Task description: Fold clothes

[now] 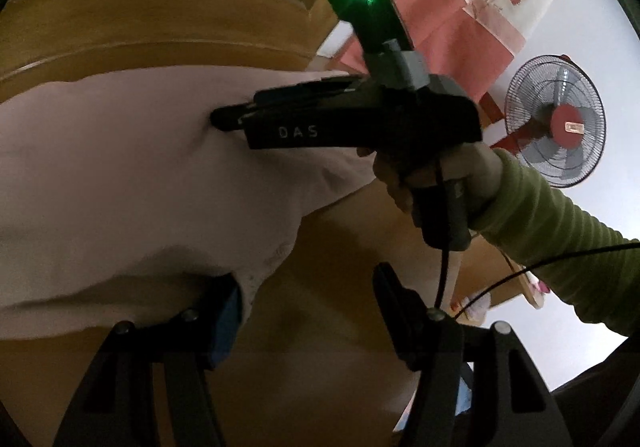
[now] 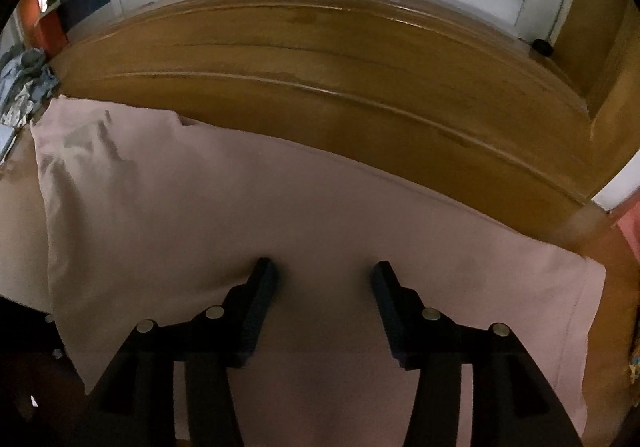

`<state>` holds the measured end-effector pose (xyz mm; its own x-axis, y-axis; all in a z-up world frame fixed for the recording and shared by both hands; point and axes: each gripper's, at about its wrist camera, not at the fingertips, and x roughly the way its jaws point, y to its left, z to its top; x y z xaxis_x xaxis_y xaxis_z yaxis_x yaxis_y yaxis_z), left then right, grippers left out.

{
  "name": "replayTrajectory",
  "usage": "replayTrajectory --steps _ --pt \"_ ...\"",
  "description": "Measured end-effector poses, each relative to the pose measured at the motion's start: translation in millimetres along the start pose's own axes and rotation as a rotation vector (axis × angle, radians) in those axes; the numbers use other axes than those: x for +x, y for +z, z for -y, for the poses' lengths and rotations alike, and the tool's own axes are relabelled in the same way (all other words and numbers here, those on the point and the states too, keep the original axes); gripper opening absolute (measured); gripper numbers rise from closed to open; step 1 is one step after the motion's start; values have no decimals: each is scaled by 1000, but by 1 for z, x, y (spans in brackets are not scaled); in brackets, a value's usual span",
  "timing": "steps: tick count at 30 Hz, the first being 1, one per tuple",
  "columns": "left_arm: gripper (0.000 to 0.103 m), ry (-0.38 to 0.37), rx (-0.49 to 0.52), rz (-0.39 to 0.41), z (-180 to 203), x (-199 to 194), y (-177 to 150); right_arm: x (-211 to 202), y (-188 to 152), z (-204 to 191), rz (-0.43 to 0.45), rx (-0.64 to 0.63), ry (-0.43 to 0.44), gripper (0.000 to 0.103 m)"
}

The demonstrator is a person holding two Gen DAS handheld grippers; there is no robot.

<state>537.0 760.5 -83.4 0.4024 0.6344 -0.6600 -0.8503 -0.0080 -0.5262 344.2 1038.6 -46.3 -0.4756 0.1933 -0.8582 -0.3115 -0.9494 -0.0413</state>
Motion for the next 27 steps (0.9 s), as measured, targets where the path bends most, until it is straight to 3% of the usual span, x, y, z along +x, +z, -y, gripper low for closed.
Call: replayTrajectory --steps 3,9,18,24,27 --pt "58 36 24 12 11 -3 -4 -1 -2 0 20 4 -2 50" --pt "58 202 144 -16 27 10 -16 -1 -2 -2 29 2 -2 50" --pt "58 264 186 2 43 16 -17 0 0 -1 27 -6 2 50" --pt "59 261 48 41 15 -13 -22 -5 -1 0 21 1 18 50" --pt "59 259 -21 60 1 -27 -24 -27 -5 0 41 20 106 46"
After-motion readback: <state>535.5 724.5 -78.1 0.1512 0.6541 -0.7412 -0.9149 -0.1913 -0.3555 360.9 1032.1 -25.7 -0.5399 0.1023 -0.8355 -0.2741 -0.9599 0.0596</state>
